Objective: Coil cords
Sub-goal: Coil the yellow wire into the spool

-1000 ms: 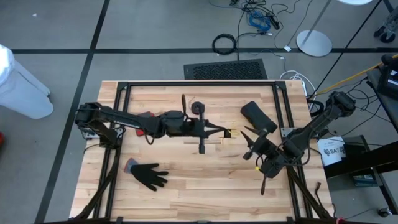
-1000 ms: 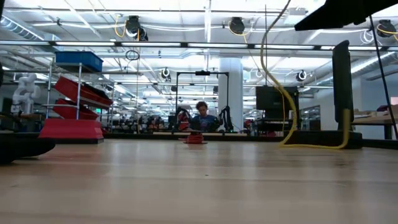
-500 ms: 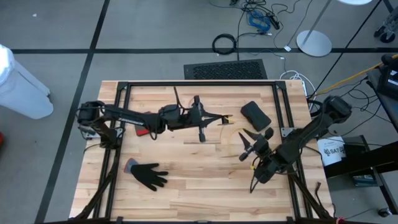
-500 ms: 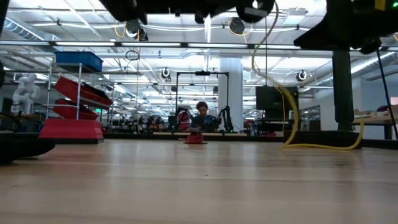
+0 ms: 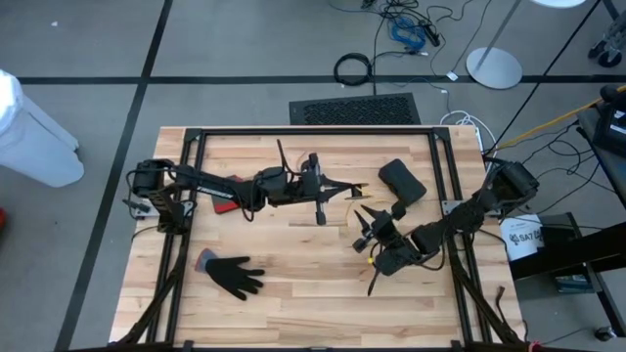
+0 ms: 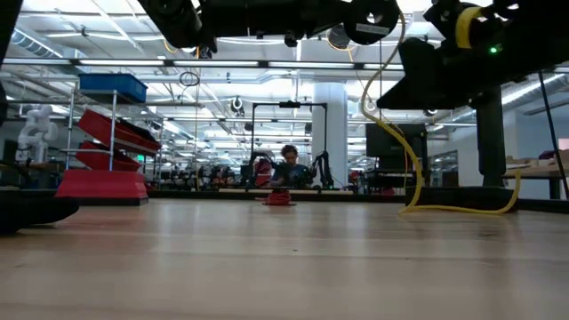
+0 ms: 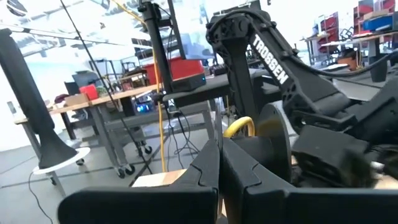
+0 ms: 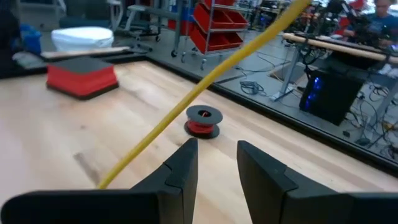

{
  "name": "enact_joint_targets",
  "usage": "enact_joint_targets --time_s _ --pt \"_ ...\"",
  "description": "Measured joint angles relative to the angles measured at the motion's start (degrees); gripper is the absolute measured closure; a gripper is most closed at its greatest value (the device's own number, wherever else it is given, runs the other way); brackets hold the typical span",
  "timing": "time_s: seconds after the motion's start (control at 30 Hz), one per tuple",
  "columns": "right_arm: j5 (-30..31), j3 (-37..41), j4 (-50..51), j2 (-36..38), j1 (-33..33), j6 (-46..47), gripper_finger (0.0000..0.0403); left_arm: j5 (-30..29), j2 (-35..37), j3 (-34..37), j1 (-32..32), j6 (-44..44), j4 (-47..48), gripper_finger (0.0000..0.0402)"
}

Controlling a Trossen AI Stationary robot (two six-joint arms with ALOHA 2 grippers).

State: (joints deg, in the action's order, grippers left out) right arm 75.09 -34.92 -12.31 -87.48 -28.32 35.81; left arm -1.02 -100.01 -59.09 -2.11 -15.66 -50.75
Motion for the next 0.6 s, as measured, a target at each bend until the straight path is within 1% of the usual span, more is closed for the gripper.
enact_joint_targets --time_s 0.07,0.2,0.3,0.4,0.43,0.47,0.53,0.6 --pt "-0.31 0.0 -0.75 0.07 0.69 1.26 0.0301 0.13 -0.02 0.0 -0.02 -0.04 -0.34 0.0401" --pt "-2.85 0.04 -0.6 0.04 1.81 3.68 0.0296 0.96 -0.02 0.0 -0.22 -0.27 -0.55 0.0401" --pt "-3.6 1.1 -0.34 0.04 2.17 3.99 0.0289 1.02 -0.01 0.0 -0.53 -1.18 -0.57 0.0401" --pt "-5.52 2.39 4.34 0.06 2.45 4.59 0.028 1.01 0.0 0.0 -0.93 -1.2 -0.04 0.0401" --pt "-6.23 2.93 7.71 0.04 2.56 7.11 0.0278 1.01 -0.01 0.0 -1.11 -1.19 0.18 0.0401" --pt "-6.54 3.54 11.1 0.04 2.74 11.63 0.0275 1.01 0.0 0.0 -1.24 -1.2 0.6 0.0401" --pt "-6.54 5.33 16.23 0.04 3.08 23.23 0.027 1.03 0.0 0.0 -1.58 -1.2 1.06 0.0401" --pt "-6.5 8.04 17.87 0.04 3.16 34.59 0.0267 1.01 0.0 0.0 -1.96 -1.2 1.2 0.0401"
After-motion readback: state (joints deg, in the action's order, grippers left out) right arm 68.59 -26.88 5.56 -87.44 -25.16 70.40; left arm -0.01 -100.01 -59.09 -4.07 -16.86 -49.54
